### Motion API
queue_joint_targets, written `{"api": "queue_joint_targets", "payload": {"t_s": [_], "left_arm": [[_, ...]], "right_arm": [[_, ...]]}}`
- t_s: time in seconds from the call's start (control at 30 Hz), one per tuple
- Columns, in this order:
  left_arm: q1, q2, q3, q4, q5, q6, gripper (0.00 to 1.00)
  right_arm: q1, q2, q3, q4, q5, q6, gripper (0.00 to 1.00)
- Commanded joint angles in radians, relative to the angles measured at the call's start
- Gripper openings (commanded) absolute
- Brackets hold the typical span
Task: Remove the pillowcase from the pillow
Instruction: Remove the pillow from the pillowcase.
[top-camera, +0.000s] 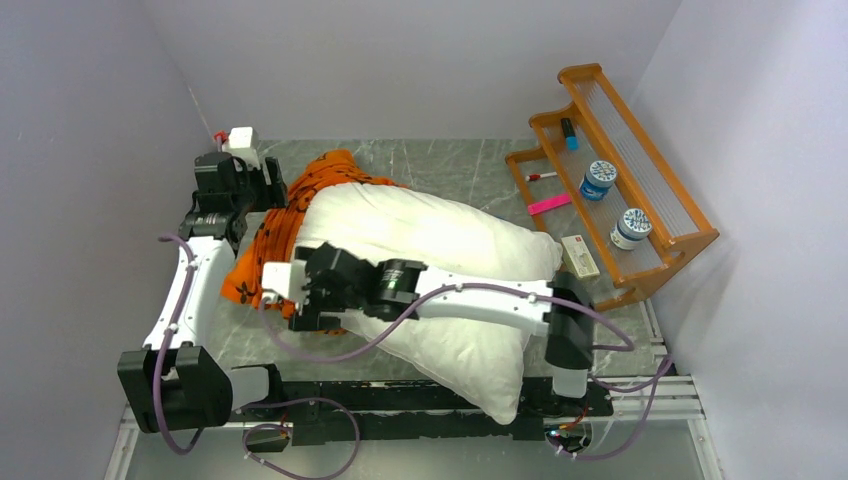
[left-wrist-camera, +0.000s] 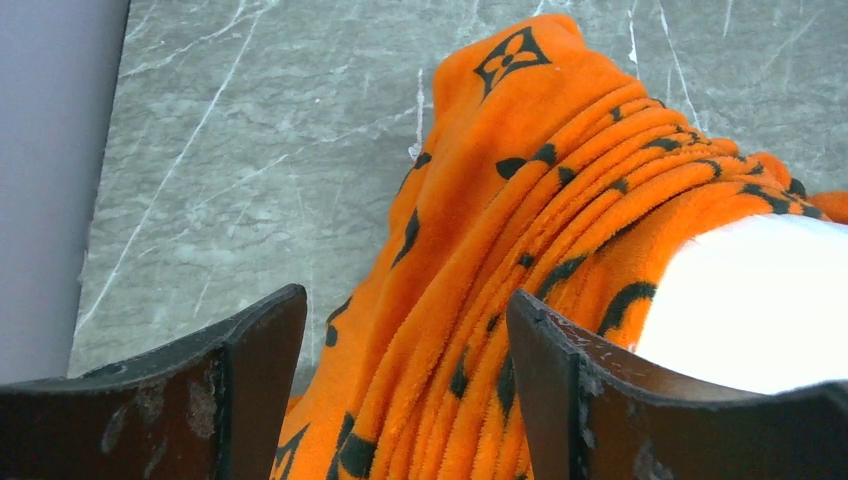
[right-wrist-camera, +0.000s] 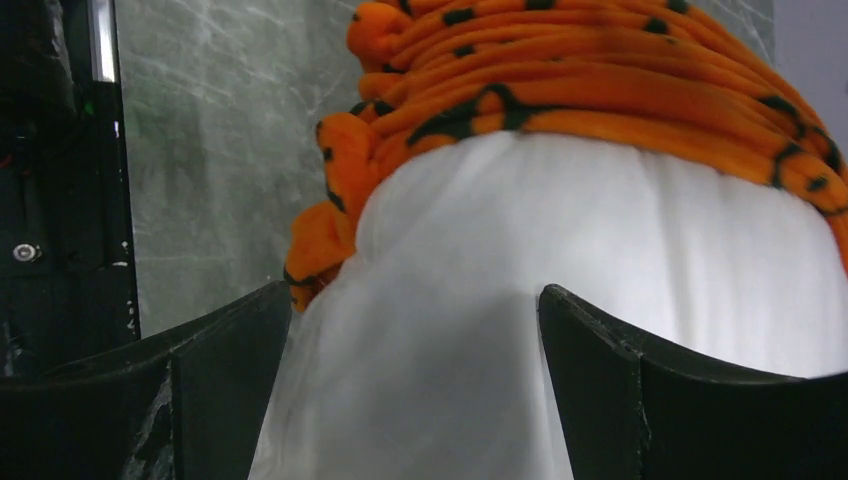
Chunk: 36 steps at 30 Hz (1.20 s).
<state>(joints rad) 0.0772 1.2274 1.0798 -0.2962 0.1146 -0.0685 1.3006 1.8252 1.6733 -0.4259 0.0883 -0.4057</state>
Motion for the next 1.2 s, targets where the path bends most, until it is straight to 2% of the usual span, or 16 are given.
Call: {"api": "queue_joint_targets", "payload": {"t_s": [0.0, 0.2, 0.43, 0.53, 0.63, 0.83, 0.93, 1.07, 1.17], "left_arm": [[0.004, -0.026, -0.009, 0.047, -0.042, -0.005, 0.78], [0.004, -0.056, -0.023, 0.055, -0.058, -0.010, 0.85], [0.004, -0.053, -0.020, 0.051, -0.052, -0.008, 0.86], [0.004, -0.055, -0.022, 0.053, -0.043, -0.006, 0.86], [0.002, -0.052, -0.020, 0.049, -0.012, 0.001, 0.86], [-0.001, -0.064, -0.019, 0.042, 0.007, 0.007, 0.86], [-0.004, -0.070, -0.023, 0.037, 0.024, 0.010, 0.86], [-0.013, -0.098, -0.037, 0.031, 0.029, 0.013, 0.86], [-0.021, -0.126, -0.051, 0.022, 0.035, 0.014, 0.86]], "right_arm": [[0.046, 0.069, 0.071, 0.009, 0.126, -0.078, 0.97], [0.093, 0.190, 0.102, 0.022, 0.310, -0.163, 1.00], [0.088, 0.291, 0.018, 0.200, 0.585, -0.301, 1.00], [0.056, 0.303, -0.012, 0.238, 0.641, -0.318, 1.00], [0.026, 0.313, -0.005, 0.171, 0.636, -0.279, 0.96], [-0.035, 0.248, -0.055, 0.126, 0.548, -0.175, 0.79], [-0.068, 0.224, -0.065, 0.093, 0.515, -0.135, 0.66], [-0.118, 0.166, -0.110, 0.103, 0.457, -0.075, 0.34], [-0.150, 0.109, -0.148, 0.124, 0.396, -0.035, 0.18]]}}
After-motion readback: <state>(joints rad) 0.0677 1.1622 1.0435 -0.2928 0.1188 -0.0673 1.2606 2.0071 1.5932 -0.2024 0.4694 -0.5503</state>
